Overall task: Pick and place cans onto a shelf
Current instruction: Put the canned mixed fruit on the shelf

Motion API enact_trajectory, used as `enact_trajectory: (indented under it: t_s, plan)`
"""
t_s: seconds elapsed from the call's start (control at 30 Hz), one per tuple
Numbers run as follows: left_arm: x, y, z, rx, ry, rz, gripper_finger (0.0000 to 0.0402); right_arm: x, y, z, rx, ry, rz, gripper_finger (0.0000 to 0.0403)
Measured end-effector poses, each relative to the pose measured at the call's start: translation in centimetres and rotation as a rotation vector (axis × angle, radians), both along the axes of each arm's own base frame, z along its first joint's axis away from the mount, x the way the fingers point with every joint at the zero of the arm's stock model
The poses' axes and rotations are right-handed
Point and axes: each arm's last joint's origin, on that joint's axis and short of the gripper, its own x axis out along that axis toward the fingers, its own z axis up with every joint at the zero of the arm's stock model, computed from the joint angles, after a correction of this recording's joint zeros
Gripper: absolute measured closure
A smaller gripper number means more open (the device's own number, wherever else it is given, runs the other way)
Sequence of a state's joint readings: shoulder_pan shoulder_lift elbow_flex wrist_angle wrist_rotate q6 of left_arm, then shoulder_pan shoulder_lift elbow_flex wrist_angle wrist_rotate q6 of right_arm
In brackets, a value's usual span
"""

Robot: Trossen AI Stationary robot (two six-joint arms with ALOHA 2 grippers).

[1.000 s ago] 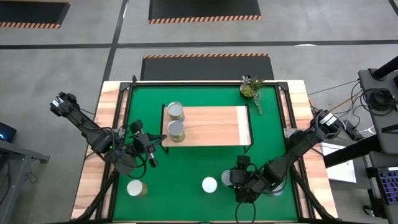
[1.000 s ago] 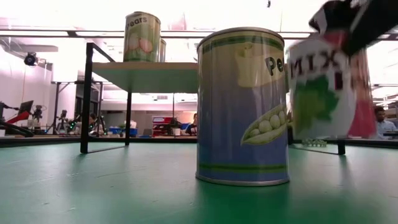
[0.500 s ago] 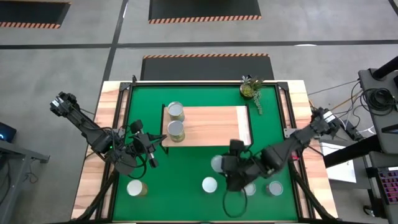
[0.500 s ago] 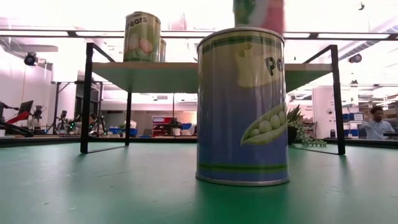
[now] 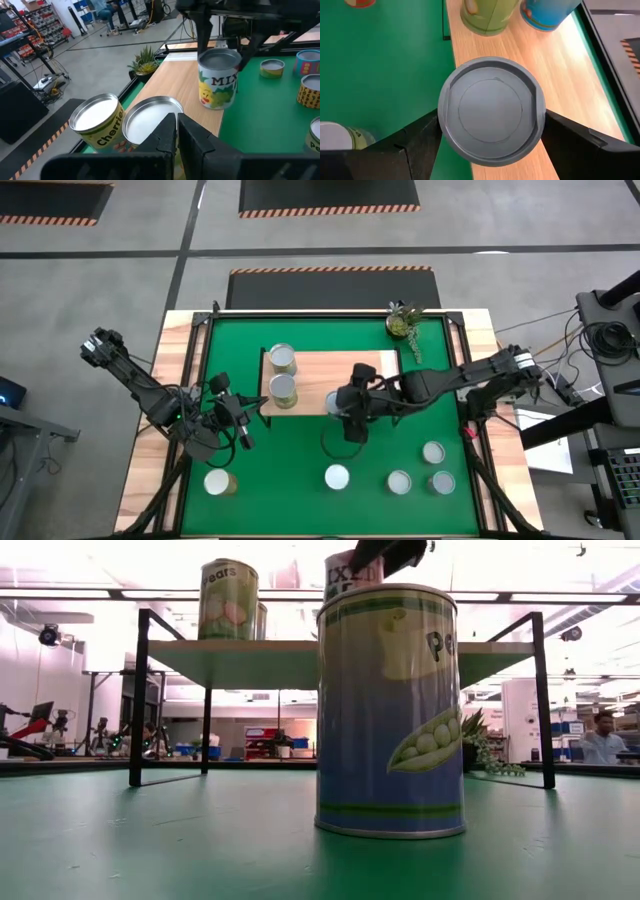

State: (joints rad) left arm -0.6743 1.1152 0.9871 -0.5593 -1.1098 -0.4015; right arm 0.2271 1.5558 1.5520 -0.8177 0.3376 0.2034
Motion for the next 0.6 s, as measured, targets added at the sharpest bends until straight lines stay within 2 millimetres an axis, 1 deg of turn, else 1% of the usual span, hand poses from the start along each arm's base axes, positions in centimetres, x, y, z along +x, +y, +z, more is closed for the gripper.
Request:
enact_trajectory:
  t_s: [0.2, 0.33, 0.6]
  plan:
    - [0.0, 0.0, 0.0, 0.0, 0.0, -0.001, 0.0402, 0.3, -1.4, 0.0, -0.006, 0.002, -0.02, 0.0106]
    - [0.0, 0.0, 0.0, 0.0, 0.0, -0.001, 0.0402, 0.4, -2.0, 0.0, 0.0, 0.012, -0.001, 0.0106]
    - [0.0, 0.0, 0.0, 0.0, 0.001, -0.001, 0.0402, 0.1, -3.3, 0.1, -0.006, 0.037, -0.005, 0.0106]
